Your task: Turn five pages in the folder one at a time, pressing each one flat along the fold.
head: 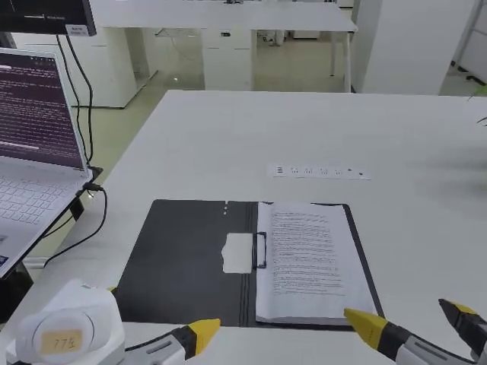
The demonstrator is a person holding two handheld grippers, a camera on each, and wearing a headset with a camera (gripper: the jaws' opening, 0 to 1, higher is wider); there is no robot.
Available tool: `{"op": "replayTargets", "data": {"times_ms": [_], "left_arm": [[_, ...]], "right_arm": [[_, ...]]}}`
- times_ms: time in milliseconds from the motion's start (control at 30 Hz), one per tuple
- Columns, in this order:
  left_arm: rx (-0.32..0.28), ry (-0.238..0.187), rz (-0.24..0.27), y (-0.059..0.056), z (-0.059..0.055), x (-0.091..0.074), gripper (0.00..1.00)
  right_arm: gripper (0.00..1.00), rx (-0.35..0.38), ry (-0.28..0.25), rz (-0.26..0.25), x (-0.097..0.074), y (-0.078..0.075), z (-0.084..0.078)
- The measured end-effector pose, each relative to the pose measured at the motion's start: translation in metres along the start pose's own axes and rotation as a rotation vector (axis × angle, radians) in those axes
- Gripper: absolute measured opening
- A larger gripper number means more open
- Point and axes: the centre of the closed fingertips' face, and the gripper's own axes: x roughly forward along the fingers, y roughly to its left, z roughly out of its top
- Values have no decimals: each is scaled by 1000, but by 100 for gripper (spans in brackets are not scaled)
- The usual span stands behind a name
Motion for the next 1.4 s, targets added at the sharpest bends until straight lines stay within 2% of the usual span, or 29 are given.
{"op": "replayTargets", "data": {"times_ms": [900,1267,1400], "left_arm": [[10,1,0,-2,1,1,98],[16,6,-14,-7,1,7,98],[33,13,-31,-12,1,12,97]], "right_arm": [[100,18,-17,-19,-3,-7,2],[100,21,-16,-24,-7,-9,0],[100,22,-19,-28,-9,-10,0]]}}
